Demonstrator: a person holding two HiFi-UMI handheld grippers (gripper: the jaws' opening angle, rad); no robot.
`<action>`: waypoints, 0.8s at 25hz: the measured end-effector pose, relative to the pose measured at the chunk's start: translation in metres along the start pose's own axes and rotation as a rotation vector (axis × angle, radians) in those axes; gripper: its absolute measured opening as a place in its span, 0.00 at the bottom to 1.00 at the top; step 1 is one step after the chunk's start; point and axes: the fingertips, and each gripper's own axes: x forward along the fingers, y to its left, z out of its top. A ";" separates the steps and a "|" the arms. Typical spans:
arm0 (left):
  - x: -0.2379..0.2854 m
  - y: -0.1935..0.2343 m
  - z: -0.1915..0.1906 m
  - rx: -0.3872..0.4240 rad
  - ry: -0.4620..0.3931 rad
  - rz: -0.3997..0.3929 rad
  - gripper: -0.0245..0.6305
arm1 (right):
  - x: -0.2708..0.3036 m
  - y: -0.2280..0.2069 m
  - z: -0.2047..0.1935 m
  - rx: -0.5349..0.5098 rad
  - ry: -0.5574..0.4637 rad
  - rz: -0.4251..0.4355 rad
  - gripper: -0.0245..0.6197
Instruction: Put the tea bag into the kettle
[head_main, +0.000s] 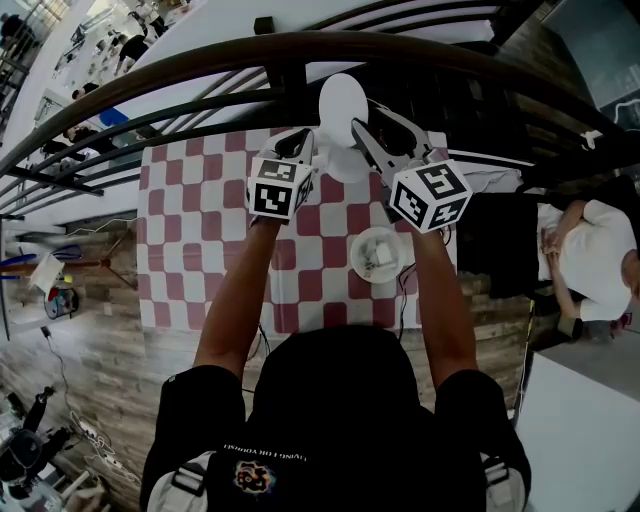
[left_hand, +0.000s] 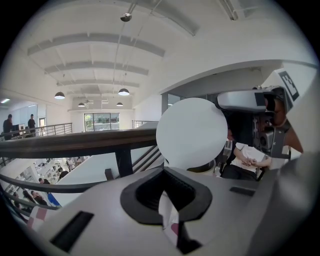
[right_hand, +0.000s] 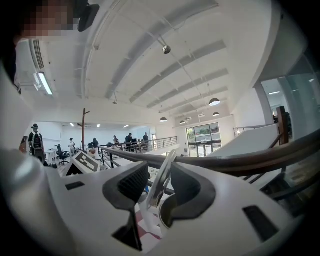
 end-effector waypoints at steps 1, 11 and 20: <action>0.000 0.000 0.000 0.000 0.000 0.000 0.04 | 0.000 0.001 -0.001 0.000 0.001 0.001 0.27; 0.000 -0.001 0.001 -0.006 -0.010 0.005 0.04 | -0.006 0.001 0.001 -0.005 -0.001 0.001 0.27; -0.001 0.001 0.001 -0.042 -0.049 0.011 0.04 | -0.026 -0.004 -0.013 0.004 0.020 -0.035 0.27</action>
